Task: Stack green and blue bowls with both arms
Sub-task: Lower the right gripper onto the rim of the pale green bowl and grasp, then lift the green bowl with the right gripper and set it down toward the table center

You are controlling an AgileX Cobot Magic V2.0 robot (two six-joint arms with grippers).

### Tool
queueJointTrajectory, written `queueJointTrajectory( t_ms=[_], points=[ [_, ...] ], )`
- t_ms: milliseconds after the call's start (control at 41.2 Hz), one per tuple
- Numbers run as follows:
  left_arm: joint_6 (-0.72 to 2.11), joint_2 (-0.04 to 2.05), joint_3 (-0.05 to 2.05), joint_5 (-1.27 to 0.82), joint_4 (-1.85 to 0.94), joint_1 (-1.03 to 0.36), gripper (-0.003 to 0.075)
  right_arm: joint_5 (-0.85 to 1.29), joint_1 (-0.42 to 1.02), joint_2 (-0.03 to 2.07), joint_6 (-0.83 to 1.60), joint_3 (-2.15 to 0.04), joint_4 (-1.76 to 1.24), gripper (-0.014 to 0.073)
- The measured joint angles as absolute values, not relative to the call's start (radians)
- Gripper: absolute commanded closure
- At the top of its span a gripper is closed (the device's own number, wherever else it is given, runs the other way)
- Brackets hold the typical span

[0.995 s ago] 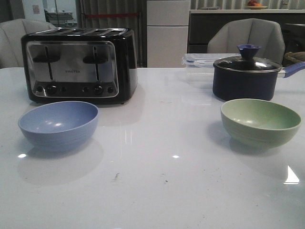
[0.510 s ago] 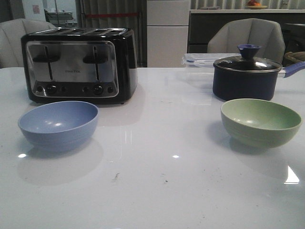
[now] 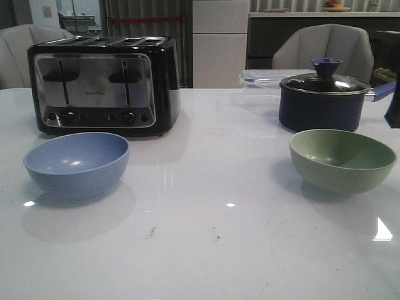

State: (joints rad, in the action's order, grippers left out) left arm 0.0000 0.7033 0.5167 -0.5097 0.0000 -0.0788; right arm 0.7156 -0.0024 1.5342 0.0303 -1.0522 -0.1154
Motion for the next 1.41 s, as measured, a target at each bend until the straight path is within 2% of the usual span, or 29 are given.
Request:
queueJointTrajectory(
  t_ms=[413,510,704,922,1189,1408],
  points=[
    [0.0,0.703,0.517,-0.506,0.0,-0.079,0.0285,0.739,-0.002,1.846,0.041,-1.258,-0.134,0.0021],
    [0.0,0.703,0.517,-0.506,0.0,-0.079,0.0285,0.739,-0.002,1.883,0.041,-1.272,-0.134,0.0118],
    [0.0,0.703,0.517,-0.506,0.0,-0.079,0.0285,0.743,-0.002,1.894,0.042,-1.276,-0.134,0.0377],
    [0.0,0.703,0.517,-0.506,0.0,-0.079,0.0285,0.753,-0.002,1.887,0.042,-1.278,-0.144,0.0545],
    [0.0,0.703,0.517,-0.506,0.0,-0.079,0.0285,0.797,0.014,1.797,0.053,-1.278,-0.136,0.0539],
    [0.0,0.703,0.517,-0.506,0.0,-0.079,0.0285,0.844,0.169,1.686,0.084,-1.278,-0.134,0.0539]
  ],
)
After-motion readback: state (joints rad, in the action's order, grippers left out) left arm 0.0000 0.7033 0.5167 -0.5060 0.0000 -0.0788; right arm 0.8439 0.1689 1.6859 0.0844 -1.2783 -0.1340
